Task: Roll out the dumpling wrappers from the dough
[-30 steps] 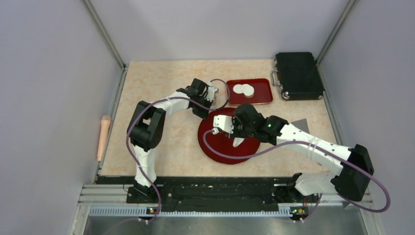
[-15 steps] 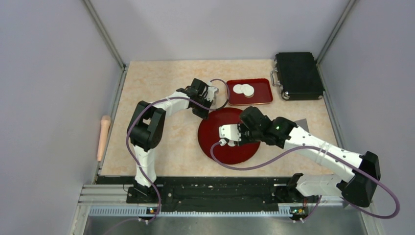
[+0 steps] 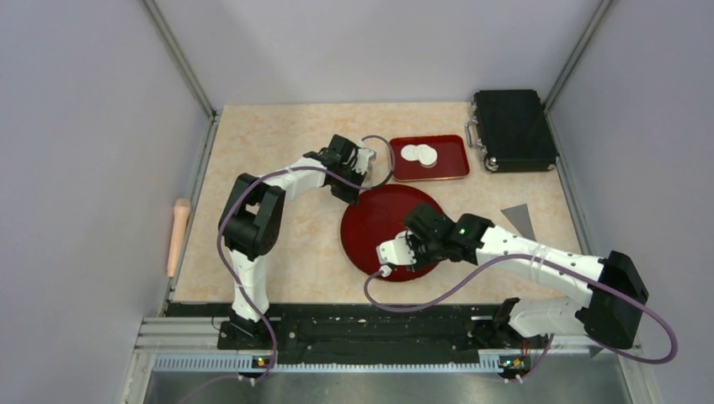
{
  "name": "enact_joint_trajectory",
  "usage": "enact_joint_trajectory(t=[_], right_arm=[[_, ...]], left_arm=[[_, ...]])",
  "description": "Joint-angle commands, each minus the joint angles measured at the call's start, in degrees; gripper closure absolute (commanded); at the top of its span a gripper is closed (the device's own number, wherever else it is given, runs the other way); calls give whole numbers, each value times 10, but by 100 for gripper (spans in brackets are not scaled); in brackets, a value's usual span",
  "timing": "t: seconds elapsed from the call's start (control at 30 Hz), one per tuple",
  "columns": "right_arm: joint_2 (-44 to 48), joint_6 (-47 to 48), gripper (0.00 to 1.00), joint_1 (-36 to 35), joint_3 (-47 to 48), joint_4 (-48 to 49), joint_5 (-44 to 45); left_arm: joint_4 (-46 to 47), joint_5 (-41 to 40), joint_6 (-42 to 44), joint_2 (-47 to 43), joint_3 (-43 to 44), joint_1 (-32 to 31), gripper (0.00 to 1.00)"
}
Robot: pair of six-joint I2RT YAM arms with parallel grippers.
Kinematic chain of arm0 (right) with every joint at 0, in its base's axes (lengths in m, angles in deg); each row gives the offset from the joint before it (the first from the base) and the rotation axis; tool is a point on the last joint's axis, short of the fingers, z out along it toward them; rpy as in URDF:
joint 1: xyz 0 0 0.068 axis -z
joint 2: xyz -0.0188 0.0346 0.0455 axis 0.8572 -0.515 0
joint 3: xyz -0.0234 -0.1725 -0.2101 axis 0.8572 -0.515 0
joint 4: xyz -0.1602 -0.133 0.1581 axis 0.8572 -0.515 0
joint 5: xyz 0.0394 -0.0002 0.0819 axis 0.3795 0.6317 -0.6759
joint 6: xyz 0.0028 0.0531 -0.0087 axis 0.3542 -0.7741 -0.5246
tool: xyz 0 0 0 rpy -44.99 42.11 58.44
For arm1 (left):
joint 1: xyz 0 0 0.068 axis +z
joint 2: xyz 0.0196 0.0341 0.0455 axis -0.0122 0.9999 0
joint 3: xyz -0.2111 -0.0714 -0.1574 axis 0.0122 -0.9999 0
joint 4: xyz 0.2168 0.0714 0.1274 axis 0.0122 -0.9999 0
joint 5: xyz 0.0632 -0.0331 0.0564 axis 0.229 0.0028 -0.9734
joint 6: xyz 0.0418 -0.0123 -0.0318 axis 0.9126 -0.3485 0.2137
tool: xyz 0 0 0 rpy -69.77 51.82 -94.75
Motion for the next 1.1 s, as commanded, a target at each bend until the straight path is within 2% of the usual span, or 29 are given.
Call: enact_joint_trajectory(t=[0.0, 0.27, 0.33, 0.37, 0.43, 0.7, 1.07], right_arm=[[-13, 16, 100, -16, -8, 39, 30], [27, 23, 100, -14, 103, -39, 22], [27, 31, 100, -13, 102, -30, 42], [25, 38, 100, -13, 101, -17, 57], [15, 45, 100, -12, 100, -1, 71], [-26, 74, 100, -10, 44, 79, 78], [-29, 54, 100, -8, 3, 20, 17]], left_arm=[[17, -37, -2, 35, -4, 2, 100], [17, -36, -2, 35, -4, 2, 100], [17, -36, -1, 36, -4, 2, 100], [18, -36, -1, -1, -4, 2, 100], [18, -37, -1, 35, -5, 2, 100], [17, -36, -1, 36, -5, 2, 100], [18, -35, -1, 35, -6, 2, 100]])
